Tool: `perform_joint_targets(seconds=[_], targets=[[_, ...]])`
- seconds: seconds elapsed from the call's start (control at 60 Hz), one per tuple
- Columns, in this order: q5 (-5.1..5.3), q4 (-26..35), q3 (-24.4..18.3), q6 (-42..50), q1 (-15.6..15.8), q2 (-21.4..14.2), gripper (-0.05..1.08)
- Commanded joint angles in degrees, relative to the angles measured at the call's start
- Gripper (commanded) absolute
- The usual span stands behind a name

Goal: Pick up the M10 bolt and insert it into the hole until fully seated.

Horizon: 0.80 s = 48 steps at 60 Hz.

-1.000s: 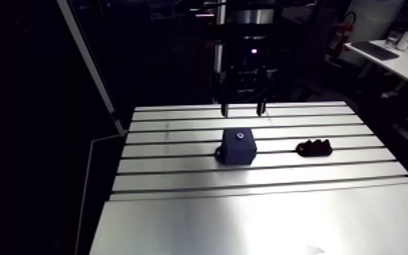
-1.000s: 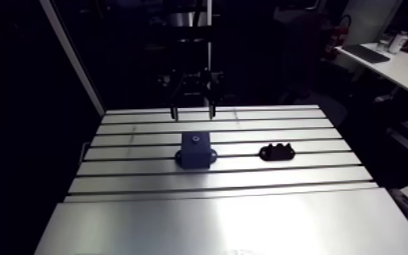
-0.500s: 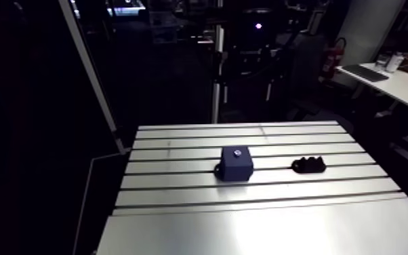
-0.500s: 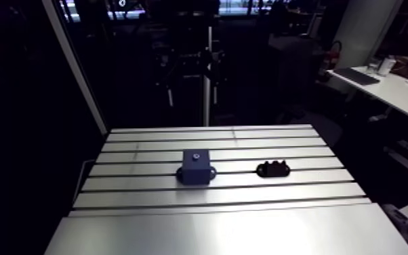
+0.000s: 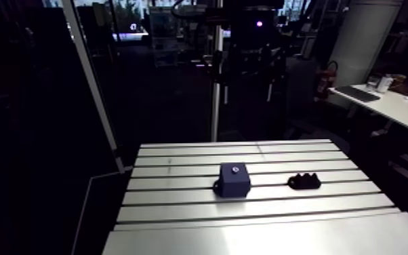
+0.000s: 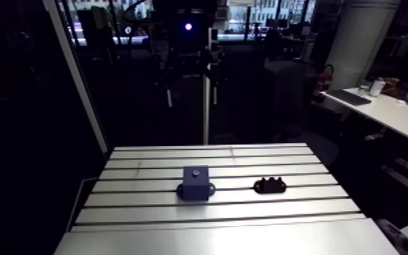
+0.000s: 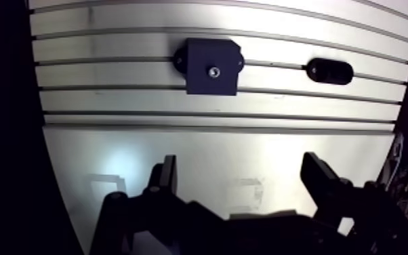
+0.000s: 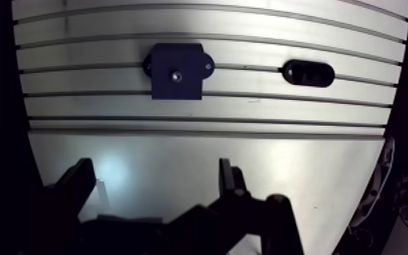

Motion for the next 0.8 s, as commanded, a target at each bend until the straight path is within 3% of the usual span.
perform_joint_targets(seconds=[0.017,0.333,0.8], targets=[[0.15,-0.01,-0.42,-0.01,0.01,-0.60,0.01],[0.23,2.30,-5.95,0.08,-0.17,-0.51,0.01],[0.25,3.23,-7.23,0.08,-0.07,0.27,0.01]])
